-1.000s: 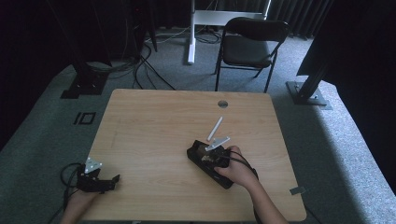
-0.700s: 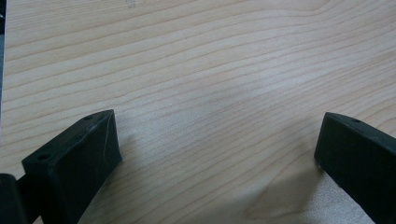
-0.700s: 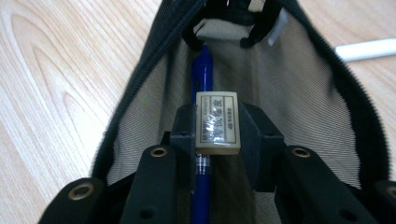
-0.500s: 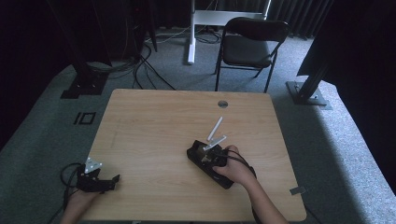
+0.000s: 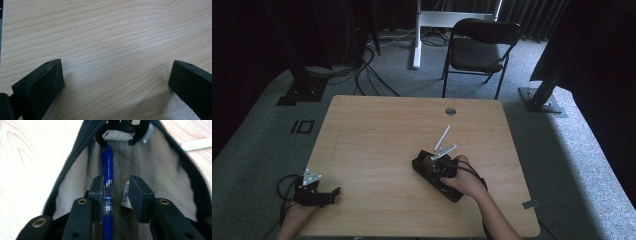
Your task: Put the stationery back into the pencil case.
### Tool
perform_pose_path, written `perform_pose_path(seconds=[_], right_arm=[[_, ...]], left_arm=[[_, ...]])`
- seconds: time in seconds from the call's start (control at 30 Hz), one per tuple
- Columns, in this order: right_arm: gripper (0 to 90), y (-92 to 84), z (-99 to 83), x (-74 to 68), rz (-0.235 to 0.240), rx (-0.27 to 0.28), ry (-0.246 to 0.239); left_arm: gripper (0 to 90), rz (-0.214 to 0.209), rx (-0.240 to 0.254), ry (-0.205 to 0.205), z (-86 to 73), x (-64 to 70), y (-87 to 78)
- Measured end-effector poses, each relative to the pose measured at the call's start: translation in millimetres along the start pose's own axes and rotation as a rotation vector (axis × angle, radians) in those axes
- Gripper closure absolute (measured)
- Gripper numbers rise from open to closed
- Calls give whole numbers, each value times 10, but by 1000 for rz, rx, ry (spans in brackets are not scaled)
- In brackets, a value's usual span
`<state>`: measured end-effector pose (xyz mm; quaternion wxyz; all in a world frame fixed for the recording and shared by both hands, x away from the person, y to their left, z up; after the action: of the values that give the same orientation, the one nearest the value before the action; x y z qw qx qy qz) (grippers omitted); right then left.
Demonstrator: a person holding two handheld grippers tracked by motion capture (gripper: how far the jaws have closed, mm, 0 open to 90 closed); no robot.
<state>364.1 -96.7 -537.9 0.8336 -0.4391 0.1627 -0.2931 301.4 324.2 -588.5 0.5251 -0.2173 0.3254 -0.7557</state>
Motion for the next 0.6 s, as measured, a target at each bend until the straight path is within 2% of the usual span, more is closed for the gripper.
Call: perform_pose_path(seconds=[0.6], right_arm=[[652, -340, 148, 16, -3, 108, -3]], left_arm=[[2, 0, 0, 0, 0, 0, 0]])
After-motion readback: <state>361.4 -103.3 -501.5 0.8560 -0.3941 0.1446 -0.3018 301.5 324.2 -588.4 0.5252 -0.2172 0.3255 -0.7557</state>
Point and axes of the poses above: each handheld gripper's, and its own axes: y roughly forward along the jaws, z roughly out of its top, x roughly to its right, the point moved 5 cm from there along y, roughly forward along the jaws
